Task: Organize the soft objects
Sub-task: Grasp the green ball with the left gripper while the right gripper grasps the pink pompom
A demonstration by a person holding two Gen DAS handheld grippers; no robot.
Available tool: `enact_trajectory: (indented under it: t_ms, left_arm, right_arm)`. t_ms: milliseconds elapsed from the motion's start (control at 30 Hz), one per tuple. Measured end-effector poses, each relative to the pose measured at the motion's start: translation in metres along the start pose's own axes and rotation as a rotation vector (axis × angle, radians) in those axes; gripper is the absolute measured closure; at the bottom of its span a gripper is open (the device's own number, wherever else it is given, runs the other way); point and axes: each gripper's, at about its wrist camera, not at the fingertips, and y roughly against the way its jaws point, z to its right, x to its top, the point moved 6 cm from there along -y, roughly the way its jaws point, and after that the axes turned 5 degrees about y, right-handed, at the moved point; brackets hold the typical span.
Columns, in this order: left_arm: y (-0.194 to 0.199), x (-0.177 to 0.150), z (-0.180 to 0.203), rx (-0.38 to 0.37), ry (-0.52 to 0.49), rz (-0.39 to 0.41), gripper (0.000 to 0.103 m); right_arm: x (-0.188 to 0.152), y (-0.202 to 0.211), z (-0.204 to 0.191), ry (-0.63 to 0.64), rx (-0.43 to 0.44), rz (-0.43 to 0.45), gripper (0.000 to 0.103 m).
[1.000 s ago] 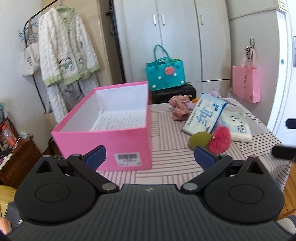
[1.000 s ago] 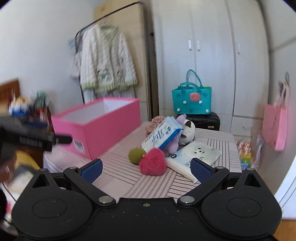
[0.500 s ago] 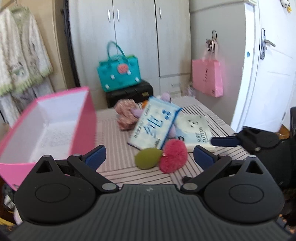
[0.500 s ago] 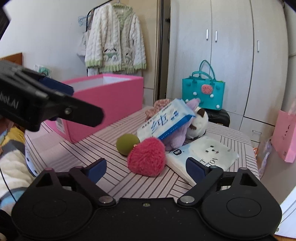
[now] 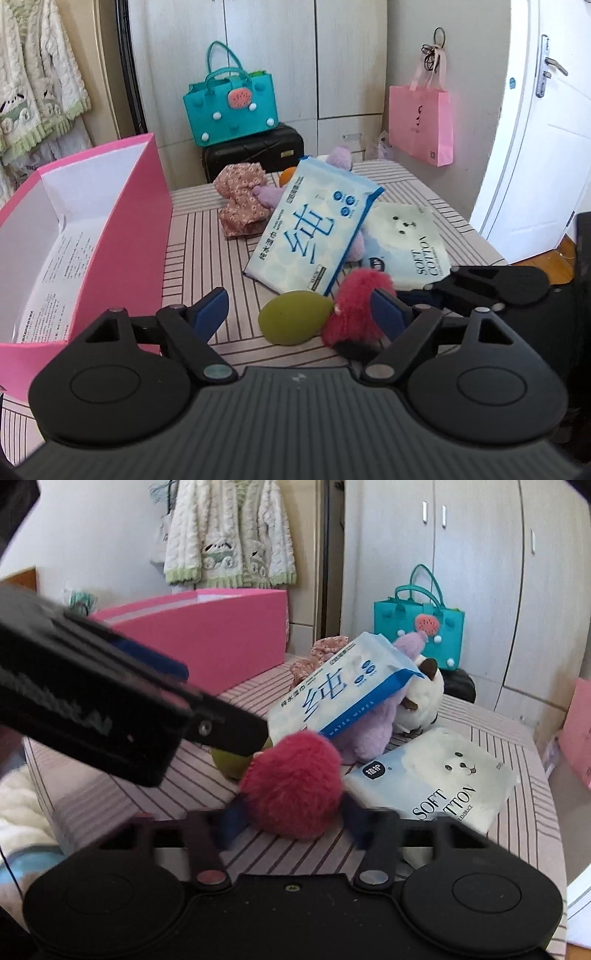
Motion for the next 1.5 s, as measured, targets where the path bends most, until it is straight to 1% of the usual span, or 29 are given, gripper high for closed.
enact_trajectory:
  t_ms: [67,133,233,300,400,600,733,767,933,1033,1133,1200,1233,1367,1500]
  left_arm:
    - [-0.005,0.001,-0.004,0.000,0.008,-0.018,0.020]
    - [-0.009,0.001,-0.007,-0.014,0.019,-0.036,0.020]
    - [-0.013,0.002,-0.007,-0.038,0.019,-0.048,0.020]
    - [-0.017,0.002,-0.005,-0.041,0.008,-0.051,0.020]
    - [-0.026,0.001,-0.003,-0.036,0.004,-0.067,0.020]
    - [-0.040,-0.004,-0.005,-0.002,0.005,-0.104,0.020]
    - [-0.047,-0.005,-0.009,0.033,0.012,-0.106,0.030]
    - [-0.048,-0.005,-0.010,0.043,0.011,-0.108,0.037]
    - [-0.054,-0.008,-0.015,0.058,0.015,-0.132,0.049]
    - [-0.058,-0.010,-0.020,0.070,0.035,-0.148,0.050]
    - [-0.061,-0.010,-0.023,0.061,0.056,-0.155,0.050]
    - [-0.061,-0.010,-0.023,0.055,0.067,-0.156,0.058]
    - [-0.061,-0.010,-0.023,0.052,0.066,-0.151,0.065]
    - [-0.059,-0.011,-0.022,0.044,0.067,-0.138,0.066]
    - [-0.058,-0.012,-0.025,0.038,0.092,-0.131,0.066]
  right_arm:
    - [0.001,0.006,0.004,-0.027,0.018,0.013,0.053]
    - [0.000,0.012,0.006,-0.043,0.027,0.018,0.054]
    - [-0.005,0.021,0.009,-0.063,0.037,-0.005,0.054]
    - [-0.008,0.025,0.012,-0.064,0.023,-0.019,0.054]
    - [-0.012,0.026,0.017,-0.067,-0.004,-0.039,0.054]
    - [-0.013,0.029,0.024,-0.087,0.005,-0.032,0.053]
    - [-0.012,0.028,0.023,-0.085,0.011,-0.026,0.053]
    - [-0.012,0.028,0.023,-0.085,0.013,-0.026,0.052]
    - [-0.014,0.026,0.024,-0.093,0.022,-0.032,0.052]
    - [-0.014,0.025,0.026,-0.096,0.024,-0.036,0.052]
    - [-0.015,0.023,0.026,-0.097,0.027,-0.040,0.052]
    - [-0.015,0.023,0.026,-0.098,0.025,-0.042,0.052]
    - [-0.015,0.023,0.025,-0.098,0.025,-0.043,0.052]
    - [-0.015,0.022,0.024,-0.098,0.022,-0.044,0.052]
    - [-0.015,0.022,0.023,-0.094,0.021,-0.047,0.052]
